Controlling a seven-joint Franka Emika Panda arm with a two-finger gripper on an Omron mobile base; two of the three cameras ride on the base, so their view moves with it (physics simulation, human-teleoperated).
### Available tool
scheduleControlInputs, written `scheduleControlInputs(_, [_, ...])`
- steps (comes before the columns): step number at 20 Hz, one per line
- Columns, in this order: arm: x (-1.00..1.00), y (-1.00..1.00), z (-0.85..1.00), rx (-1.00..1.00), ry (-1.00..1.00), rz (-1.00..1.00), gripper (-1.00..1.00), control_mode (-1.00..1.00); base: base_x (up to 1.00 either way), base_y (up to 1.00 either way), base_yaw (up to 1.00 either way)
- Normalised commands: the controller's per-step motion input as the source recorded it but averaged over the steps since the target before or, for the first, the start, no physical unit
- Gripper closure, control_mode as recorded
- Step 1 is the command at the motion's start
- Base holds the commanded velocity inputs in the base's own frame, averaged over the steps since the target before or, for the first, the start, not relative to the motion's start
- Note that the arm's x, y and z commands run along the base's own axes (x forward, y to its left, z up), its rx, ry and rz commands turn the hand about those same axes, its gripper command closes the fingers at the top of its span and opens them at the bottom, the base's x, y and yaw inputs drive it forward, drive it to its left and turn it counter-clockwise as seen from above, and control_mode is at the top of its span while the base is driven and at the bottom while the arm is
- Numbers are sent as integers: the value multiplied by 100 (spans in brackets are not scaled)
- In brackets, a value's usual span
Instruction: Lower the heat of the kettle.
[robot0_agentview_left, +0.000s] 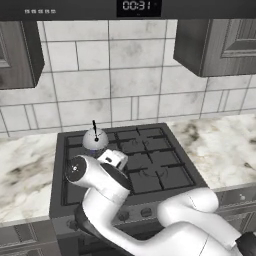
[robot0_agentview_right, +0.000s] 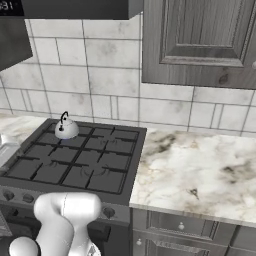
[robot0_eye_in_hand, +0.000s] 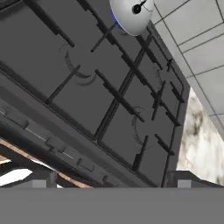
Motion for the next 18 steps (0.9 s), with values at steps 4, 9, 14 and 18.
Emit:
scheduleControlInputs(4, [-41, 26, -58, -22, -1, 22, -100, -100, 0, 0, 0])
scheduleControlInputs(9, [-36, 5, -53, -21, -5, 21, -100, -100, 0, 0, 0])
scheduleControlInputs(14, [-37, 3, -52, -23, -9, 13, -100, -100, 0, 0, 0])
scheduleControlInputs(18, [-10, 0, -45, -14, -5, 5, -100, -100, 0, 0, 0])
